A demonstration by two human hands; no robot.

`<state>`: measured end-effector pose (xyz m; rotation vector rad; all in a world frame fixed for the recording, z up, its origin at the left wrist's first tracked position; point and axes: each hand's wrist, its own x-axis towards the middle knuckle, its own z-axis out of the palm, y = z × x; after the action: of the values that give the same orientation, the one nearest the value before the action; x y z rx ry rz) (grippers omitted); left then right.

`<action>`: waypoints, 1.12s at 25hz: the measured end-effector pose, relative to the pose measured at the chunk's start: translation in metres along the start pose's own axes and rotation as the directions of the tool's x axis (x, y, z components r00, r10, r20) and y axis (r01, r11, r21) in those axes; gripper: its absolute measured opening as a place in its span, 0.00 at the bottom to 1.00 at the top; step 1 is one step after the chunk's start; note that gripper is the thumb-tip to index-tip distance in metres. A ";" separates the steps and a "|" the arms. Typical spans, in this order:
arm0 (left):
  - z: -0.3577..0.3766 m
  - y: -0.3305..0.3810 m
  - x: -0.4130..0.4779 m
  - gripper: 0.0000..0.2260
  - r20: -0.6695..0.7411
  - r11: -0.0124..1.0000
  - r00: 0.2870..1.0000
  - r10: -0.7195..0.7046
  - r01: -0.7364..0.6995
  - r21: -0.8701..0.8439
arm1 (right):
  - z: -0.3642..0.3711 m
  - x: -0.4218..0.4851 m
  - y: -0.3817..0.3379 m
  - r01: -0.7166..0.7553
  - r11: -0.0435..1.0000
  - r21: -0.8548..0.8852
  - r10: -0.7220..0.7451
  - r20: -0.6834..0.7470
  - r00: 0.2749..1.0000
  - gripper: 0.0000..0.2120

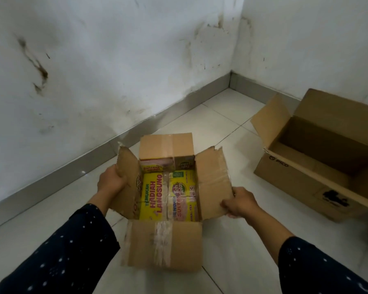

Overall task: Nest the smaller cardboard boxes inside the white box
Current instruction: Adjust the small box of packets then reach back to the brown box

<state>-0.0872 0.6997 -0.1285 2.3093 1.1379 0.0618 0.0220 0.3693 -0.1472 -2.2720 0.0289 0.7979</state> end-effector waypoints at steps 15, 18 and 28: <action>0.072 0.115 0.087 0.17 -0.063 0.710 0.874 -0.482 0.347 -0.613 | 0.003 0.103 -0.022 -0.226 0.702 0.676 0.131 0.190 0.973 0.13; 0.081 0.139 0.087 0.18 0.034 0.585 0.861 -0.507 0.372 -0.720 | -0.001 0.123 -0.066 0.016 0.813 0.583 0.037 -0.079 0.996 0.12; 0.117 0.200 0.067 0.11 0.530 0.360 0.848 0.033 0.484 -0.797 | -0.062 0.178 -0.119 0.055 0.940 0.337 0.049 -0.294 0.954 0.11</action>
<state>0.1315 0.5993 -0.1402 1.0147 0.8152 0.0151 0.2276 0.4542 -0.1370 -2.0347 0.2838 0.4001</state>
